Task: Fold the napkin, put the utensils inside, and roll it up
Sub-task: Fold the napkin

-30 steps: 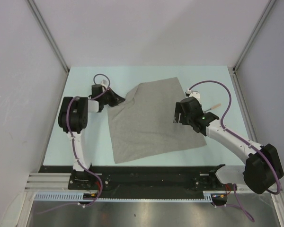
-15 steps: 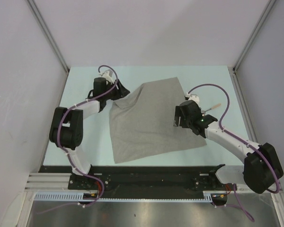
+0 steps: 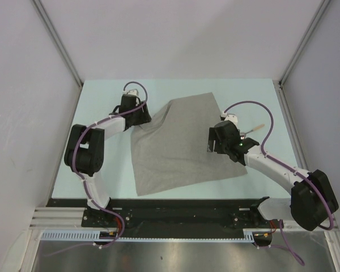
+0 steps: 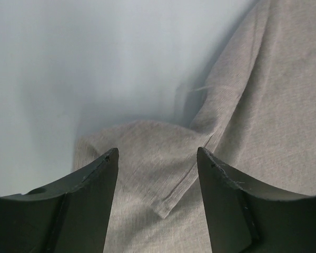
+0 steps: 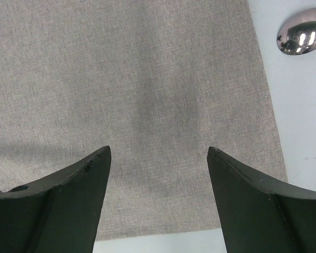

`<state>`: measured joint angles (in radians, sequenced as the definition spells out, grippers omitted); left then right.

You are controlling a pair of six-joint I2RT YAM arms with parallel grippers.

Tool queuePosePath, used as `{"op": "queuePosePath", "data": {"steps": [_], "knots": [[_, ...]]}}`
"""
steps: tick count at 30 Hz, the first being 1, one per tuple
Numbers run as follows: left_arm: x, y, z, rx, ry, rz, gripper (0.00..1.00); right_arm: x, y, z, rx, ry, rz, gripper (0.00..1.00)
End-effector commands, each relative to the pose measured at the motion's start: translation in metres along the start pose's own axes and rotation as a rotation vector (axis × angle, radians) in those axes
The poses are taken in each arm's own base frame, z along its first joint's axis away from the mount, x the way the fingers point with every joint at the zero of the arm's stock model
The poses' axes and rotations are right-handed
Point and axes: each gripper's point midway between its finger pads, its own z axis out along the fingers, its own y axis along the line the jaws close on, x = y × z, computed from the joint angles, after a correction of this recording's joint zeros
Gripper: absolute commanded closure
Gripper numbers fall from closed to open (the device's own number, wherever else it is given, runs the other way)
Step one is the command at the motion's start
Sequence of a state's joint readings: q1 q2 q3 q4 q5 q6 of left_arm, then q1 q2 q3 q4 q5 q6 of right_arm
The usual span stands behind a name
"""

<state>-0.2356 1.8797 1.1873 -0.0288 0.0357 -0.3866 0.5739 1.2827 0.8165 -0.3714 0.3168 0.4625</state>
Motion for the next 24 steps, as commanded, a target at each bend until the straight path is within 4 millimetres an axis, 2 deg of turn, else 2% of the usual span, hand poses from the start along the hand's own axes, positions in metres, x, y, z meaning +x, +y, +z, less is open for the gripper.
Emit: {"op": "queuePosePath", "data": {"steps": [1, 2, 4, 5, 7, 9, 13, 16, 21, 24], "knots": [[0.014, 0.0, -0.017, -0.019, 0.015, -0.096, 0.34, -0.005, 0.004, 0.001, -0.007, -0.028, -0.002, 0.21], [0.014, -0.003, -0.017, -0.002, 0.004, -0.117, 0.33, -0.006, 0.005, 0.001, -0.013, -0.028, -0.001, 0.21], [0.028, -0.006, -0.018, 0.029, 0.038, -0.141, 0.33, -0.008, 0.005, 0.001, -0.015, -0.033, 0.001, 0.21], [0.023, -0.012, -0.019, 0.055, 0.018, -0.161, 0.33, -0.009, 0.007, 0.001, -0.019, -0.036, -0.002, 0.21], [0.03, -0.015, -0.021, 0.074, 0.025, -0.18, 0.33, -0.01, 0.007, 0.001, -0.019, -0.038, 0.0, 0.21], [0.028, -0.017, -0.024, 0.089, 0.005, -0.203, 0.34, -0.009, 0.007, 0.0, -0.019, -0.038, 0.001, 0.21], [0.029, -0.021, -0.019, 0.111, 0.007, -0.217, 0.35, -0.007, 0.006, 0.0, -0.02, -0.038, 0.003, 0.21], [0.033, -0.021, -0.014, 0.116, 0.02, -0.222, 0.4, -0.004, 0.005, 0.0, -0.018, -0.029, 0.002, 0.21], [0.033, -0.024, -0.012, 0.131, 0.026, -0.231, 0.61, -0.002, 0.0, -0.002, -0.004, -0.03, 0.002, 0.21], [0.033, -0.024, -0.009, 0.124, 0.031, -0.228, 0.63, -0.002, -0.001, -0.003, 0.0, -0.032, 0.003, 0.21]]}}
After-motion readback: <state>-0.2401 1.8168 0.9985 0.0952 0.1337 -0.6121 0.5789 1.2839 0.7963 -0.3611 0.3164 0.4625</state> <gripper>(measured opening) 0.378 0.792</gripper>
